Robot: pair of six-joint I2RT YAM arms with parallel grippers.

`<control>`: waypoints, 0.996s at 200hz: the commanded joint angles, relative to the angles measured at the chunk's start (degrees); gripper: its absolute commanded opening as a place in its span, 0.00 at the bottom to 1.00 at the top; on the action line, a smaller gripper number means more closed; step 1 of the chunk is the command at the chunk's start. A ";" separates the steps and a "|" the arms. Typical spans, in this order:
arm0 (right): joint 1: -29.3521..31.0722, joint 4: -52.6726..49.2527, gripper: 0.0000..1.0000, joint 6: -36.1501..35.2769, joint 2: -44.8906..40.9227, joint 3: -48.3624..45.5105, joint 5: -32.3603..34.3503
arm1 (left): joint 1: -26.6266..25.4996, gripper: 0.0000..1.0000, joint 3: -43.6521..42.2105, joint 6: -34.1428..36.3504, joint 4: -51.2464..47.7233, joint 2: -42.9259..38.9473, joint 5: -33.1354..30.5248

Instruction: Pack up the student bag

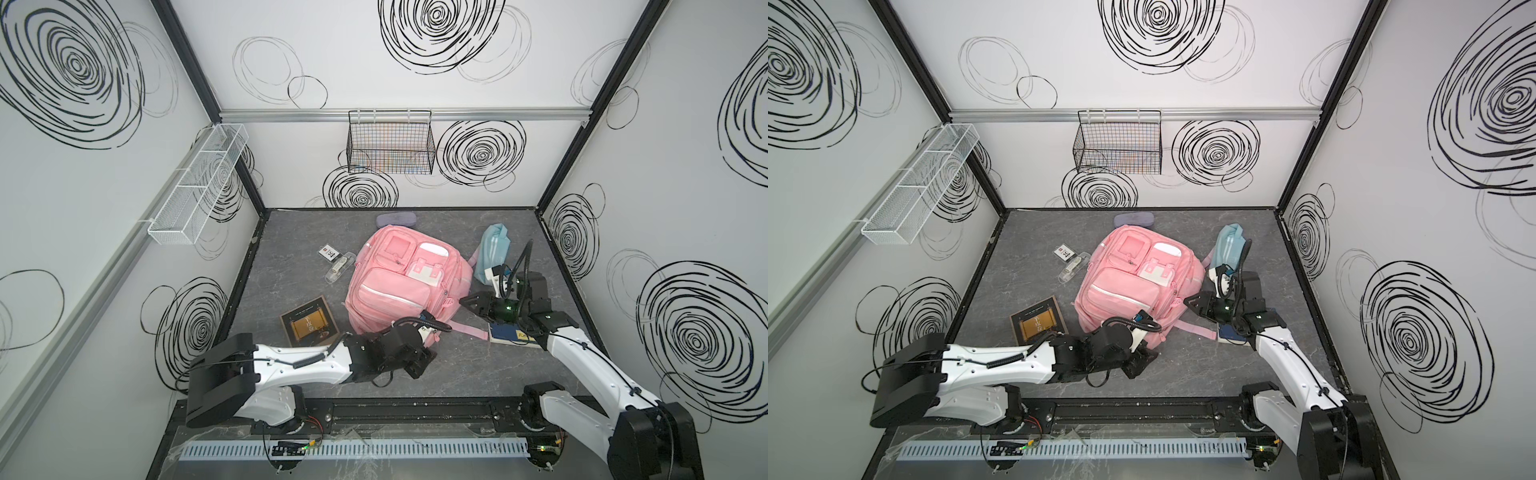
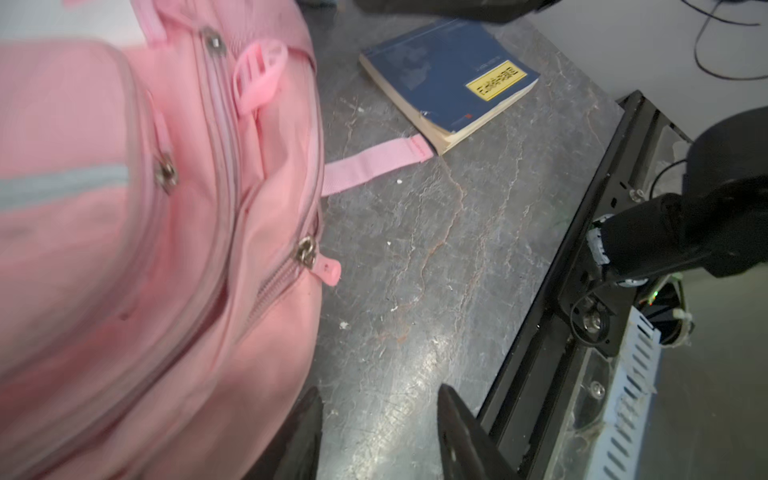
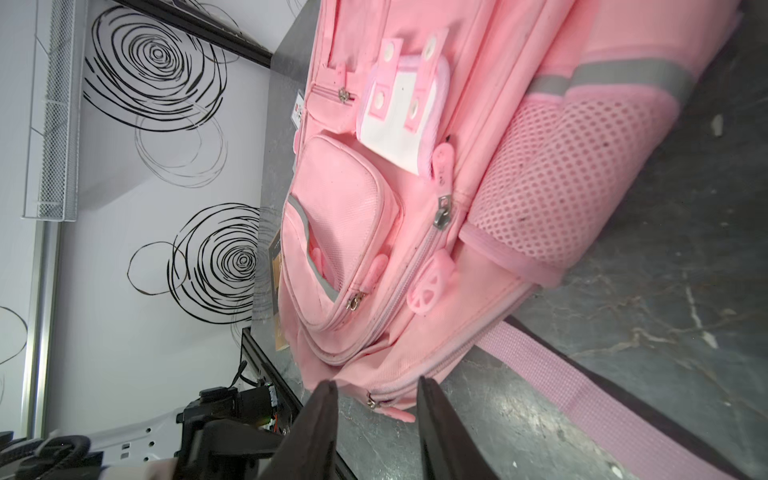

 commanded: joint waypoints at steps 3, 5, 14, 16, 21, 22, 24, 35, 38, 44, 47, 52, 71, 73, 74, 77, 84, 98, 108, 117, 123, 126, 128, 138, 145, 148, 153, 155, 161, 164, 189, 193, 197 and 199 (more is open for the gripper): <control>-0.32 1.43 0.36 -0.82 1.59 -0.52 -0.16 | -1.88 0.49 3.61 -13.09 2.52 5.58 -0.94; -0.31 1.38 0.36 -0.81 1.72 -0.53 -0.34 | -1.98 0.50 4.17 -13.16 1.91 6.18 -1.10; -0.32 1.21 0.36 -0.81 2.39 -0.83 -0.87 | -2.00 0.50 6.13 -13.19 1.27 8.41 -0.03; -0.29 1.26 0.36 -0.81 2.58 -0.87 -1.04 | -1.95 0.50 6.49 -13.19 1.51 8.86 0.36; -0.28 1.28 0.36 -0.90 2.86 -1.16 -1.14 | -1.75 0.50 7.15 -13.44 2.01 9.95 1.40; -0.28 1.32 0.36 -0.90 2.94 -1.20 -1.17 | -1.76 0.50 7.32 -13.53 2.03 10.17 1.53; -0.23 1.40 0.36 -0.90 2.98 -1.25 -1.23 | -1.67 0.50 7.56 -13.71 2.11 10.49 1.87; -0.14 2.19 0.35 -0.77 3.11 -2.15 -1.73 | -1.11 0.50 8.65 -15.48 2.84 12.44 2.72; -0.15 2.59 0.35 -0.66 3.03 -2.36 -1.80 | -0.96 0.50 8.71 -15.95 3.22 12.84 3.01; 0.03 3.24 0.35 -0.40 2.96 -2.77 -1.94 | -0.58 0.51 8.72 -17.06 4.32 13.56 3.40; 0.11 3.60 0.36 -0.30 2.89 -2.96 -1.98 | -0.39 0.51 8.68 -17.66 4.84 13.77 3.41; 0.27 4.09 0.36 -0.22 2.76 -3.23 -1.97 | -0.16 0.52 8.51 -18.91 5.67 14.02 3.07; 0.78 6.86 0.40 -0.04 2.96 -4.37 -1.31 | 0.80 0.53 6.89 -24.02 8.90 14.18 0.54; 0.78 7.03 0.41 -0.03 3.11 -4.39 -1.31 | 0.84 0.53 6.70 -24.55 9.15 14.17 0.10; 0.78 7.05 0.41 0.02 3.20 -4.40 -1.25 | 0.89 0.53 6.57 -24.85 9.25 14.13 -0.08; 0.84 7.24 0.43 0.02 3.52 -4.40 -1.13 | 0.94 0.53 6.27 -25.68 9.64 14.07 -0.73; 0.94 7.40 0.48 0.02 4.28 -4.24 -0.93 | 1.03 0.53 5.48 -27.19 10.57 13.91 -2.07; 1.40 7.22 0.58 -0.03 6.43 -3.43 -0.65 | 0.79 0.54 4.66 -29.23 10.89 13.65 -4.74; 1.85 6.98 0.60 -0.10 8.01 -2.77 -0.56 | 0.45 0.56 4.51 -30.13 10.11 13.55 -6.69; 2.45 6.93 0.62 -0.15 9.49 -2.26 -0.50 | 0.25 0.57 4.35 -30.75 9.53 13.38 -8.11; 2.89 7.11 0.65 -0.22 10.42 -1.98 -0.61 | 0.16 0.57 4.21 -31.14 9.15 13.29 -8.92; 3.03 7.26 0.67 -0.24 10.87 -1.88 -0.71 | 0.15 0.58 4.11 -31.45 8.87 13.21 -9.46; 3.12 7.32 0.68 -0.21 11.16 -1.79 -0.78 | 0.20 0.58 4.07 -31.70 8.59 13.16 -9.78; 3.86 7.69 0.70 0.13 12.73 -1.33 -0.85 | 0.13 0.59 3.59 -32.42 8.21 13.03 -11.29; 4.41 8.05 0.71 0.70 13.73 -1.18 -0.58 | 0.15 0.59 3.37 -32.68 8.27 12.94 -11.93; 4.58 8.17 0.71 0.74 14.06 -1.09 -0.53 | 0.20 0.60 3.28 -32.64 8.40 12.94 -12.11; 5.08 8.71 0.71 1.07 14.75 -1.10 -0.57 | 0.24 0.60 3.19 -32.38 8.86 13.01 -12.22; 5.24 9.05 0.71 1.17 14.89 -1.14 -0.55 | 0.24 0.60 3.23 -32.22 9.07 13.07 -12.23; 5.79 9.87 0.71 1.68 15.40 -1.24 -0.44 | 0.34 0.60 3.50 -31.85 9.12 13.35 -12.35; 5.94 10.29 0.71 1.99 15.63 -1.43 -0.46 | 0.33 0.60 3.72 -31.65 9.09 13.50 -12.51; 6.61 14.71 0.71 4.81 17.20 -2.65 -0.59 | 0.49 0.60 5.79 -28.78 9.16 15.21 -14.04; 6.66 15.35 0.71 5.27 17.38 -2.79 -0.58 | 0.58 0.60 6.10 -28.37 9.23 15.49 -14.20; 6.67 16.04 0.71 5.56 17.60 -2.96 -0.57 | 0.64 0.60 6.39 -27.96 9.26 15.84 -14.44; 6.67 16.29 0.71 5.77 17.76 -3.03 -0.53 | 0.67 0.60 6.58 -27.71 9.21 16.02 -14.52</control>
